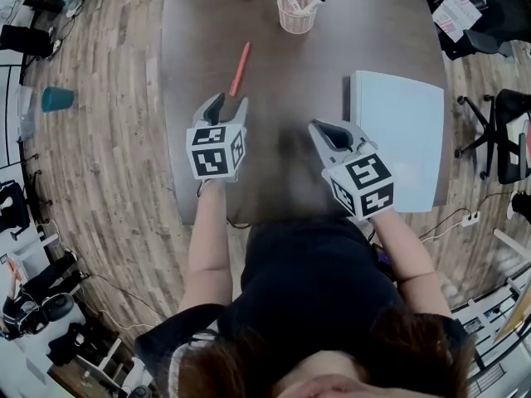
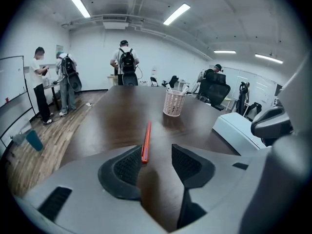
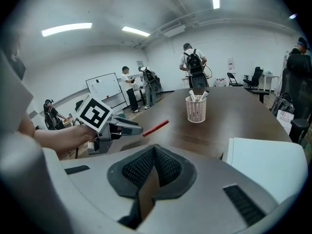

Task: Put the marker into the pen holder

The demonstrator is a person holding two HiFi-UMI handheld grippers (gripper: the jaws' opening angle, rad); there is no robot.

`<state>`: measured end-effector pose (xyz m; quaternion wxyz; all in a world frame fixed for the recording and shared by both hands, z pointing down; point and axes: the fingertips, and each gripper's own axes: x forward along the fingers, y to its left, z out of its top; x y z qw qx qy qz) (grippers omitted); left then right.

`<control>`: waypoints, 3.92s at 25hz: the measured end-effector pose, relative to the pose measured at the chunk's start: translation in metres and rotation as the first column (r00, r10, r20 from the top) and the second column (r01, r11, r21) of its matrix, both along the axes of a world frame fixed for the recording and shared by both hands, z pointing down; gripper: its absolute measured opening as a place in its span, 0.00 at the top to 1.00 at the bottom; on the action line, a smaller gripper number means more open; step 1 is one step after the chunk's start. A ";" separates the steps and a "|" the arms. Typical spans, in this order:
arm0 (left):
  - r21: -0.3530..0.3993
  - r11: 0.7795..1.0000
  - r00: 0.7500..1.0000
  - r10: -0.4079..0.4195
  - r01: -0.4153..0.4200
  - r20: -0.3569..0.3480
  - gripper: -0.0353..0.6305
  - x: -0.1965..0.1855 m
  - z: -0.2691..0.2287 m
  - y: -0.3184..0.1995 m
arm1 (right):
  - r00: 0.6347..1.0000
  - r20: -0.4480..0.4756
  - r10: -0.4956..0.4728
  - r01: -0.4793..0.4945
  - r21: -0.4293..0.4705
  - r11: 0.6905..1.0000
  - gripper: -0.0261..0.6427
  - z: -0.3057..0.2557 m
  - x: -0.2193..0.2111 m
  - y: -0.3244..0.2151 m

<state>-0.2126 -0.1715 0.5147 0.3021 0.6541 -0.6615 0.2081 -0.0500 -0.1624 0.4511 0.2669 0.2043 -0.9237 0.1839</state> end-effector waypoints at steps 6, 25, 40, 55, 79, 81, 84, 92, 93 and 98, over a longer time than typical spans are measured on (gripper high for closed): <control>-0.080 0.997 1.000 0.015 -0.016 -0.008 0.64 -0.010 0.032 -0.013 | 0.999 -0.022 -0.025 0.024 -0.025 0.999 0.94 0.012 -0.015 -0.005; -0.131 0.989 0.992 0.082 -0.069 0.093 0.82 -0.013 0.052 -0.018 | 0.999 -0.039 -0.015 0.011 -0.089 0.996 0.94 0.032 -0.018 -0.010; -0.005 0.998 0.987 0.067 -0.067 0.143 0.83 -0.010 0.008 -0.005 | 0.999 -0.027 -0.019 0.017 -0.063 0.998 0.94 0.024 -0.012 0.000; 0.135 0.971 0.962 0.166 -0.198 0.217 0.83 0.023 -0.098 0.004 | 1.000 0.021 0.005 -0.005 0.003 1.000 0.94 -0.008 0.004 0.016; -0.100 0.846 0.759 0.517 -0.524 0.396 0.83 0.057 -0.146 -0.094 | 0.995 0.060 0.077 -0.082 0.086 0.993 0.94 -0.042 0.026 -0.014; -0.114 0.849 0.754 0.512 -0.515 0.411 0.83 0.055 -0.142 -0.100 | 0.994 0.062 0.085 -0.090 0.081 0.993 0.94 -0.040 0.025 -0.021; -0.126 0.856 0.748 0.502 -0.502 0.434 0.83 0.051 -0.137 -0.109 | 0.994 0.062 0.092 -0.096 0.069 0.993 0.94 -0.034 0.022 -0.029; -0.210 0.844 0.708 0.530 -0.494 0.466 0.83 0.041 -0.117 -0.122 | 0.996 0.039 0.079 -0.080 0.022 0.997 0.94 -0.014 0.014 -0.038; -0.218 0.840 0.704 0.537 -0.497 0.466 0.83 0.041 -0.115 -0.124 | 0.996 0.037 0.076 -0.076 0.016 0.997 0.94 -0.011 0.012 -0.039; -0.262 0.823 0.679 0.565 -0.504 0.468 0.83 0.043 -0.111 -0.129 | 0.997 0.029 0.065 -0.065 -0.011 0.998 0.94 -0.004 0.007 -0.042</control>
